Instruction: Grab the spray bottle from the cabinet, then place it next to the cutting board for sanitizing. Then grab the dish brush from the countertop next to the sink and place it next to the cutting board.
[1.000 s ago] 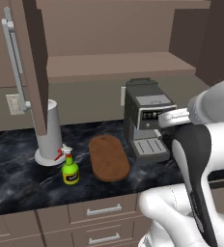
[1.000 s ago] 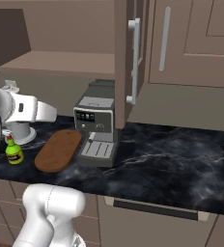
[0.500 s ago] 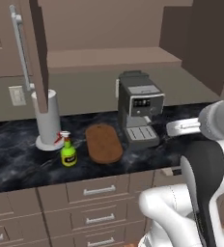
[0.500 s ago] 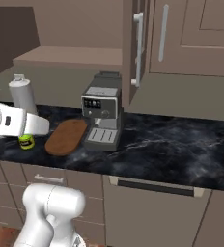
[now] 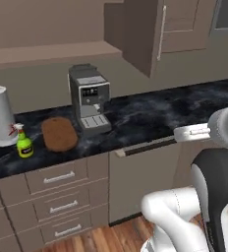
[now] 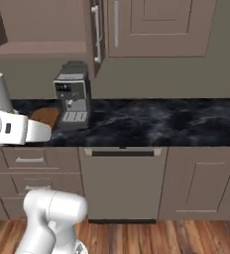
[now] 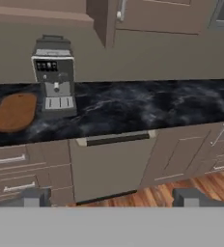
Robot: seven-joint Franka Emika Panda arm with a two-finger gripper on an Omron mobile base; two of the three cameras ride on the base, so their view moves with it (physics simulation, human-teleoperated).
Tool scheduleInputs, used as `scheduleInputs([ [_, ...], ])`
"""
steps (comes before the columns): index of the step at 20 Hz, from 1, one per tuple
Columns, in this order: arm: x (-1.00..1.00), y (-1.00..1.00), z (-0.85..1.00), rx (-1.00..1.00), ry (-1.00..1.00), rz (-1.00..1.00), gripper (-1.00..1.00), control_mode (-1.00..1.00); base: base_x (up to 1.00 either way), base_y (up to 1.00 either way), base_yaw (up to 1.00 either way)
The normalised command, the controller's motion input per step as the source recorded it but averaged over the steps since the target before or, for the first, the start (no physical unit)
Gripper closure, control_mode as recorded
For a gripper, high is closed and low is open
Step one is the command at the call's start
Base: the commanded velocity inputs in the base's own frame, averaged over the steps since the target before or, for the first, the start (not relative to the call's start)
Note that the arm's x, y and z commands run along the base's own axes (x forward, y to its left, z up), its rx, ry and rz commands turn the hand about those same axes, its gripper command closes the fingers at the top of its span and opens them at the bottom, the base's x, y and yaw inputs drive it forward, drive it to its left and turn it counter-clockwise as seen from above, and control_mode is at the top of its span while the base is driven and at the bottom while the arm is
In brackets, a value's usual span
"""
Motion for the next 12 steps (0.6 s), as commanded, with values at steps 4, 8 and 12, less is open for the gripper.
scheduleInputs([
  [4, 0.00, 0.00, 0.00, 0.00, 0.00, 0.00, -1.00, 1.00, 0.00, -0.19, -0.92],
  [8, 0.00, 0.00, 0.00, 0.00, 0.00, 0.00, -1.00, 1.00, 0.00, -0.18, -0.93],
  [12, 0.00, 0.00, 0.00, 0.00, 0.00, 0.00, -1.00, 1.00, 0.00, -0.21, -0.91],
])
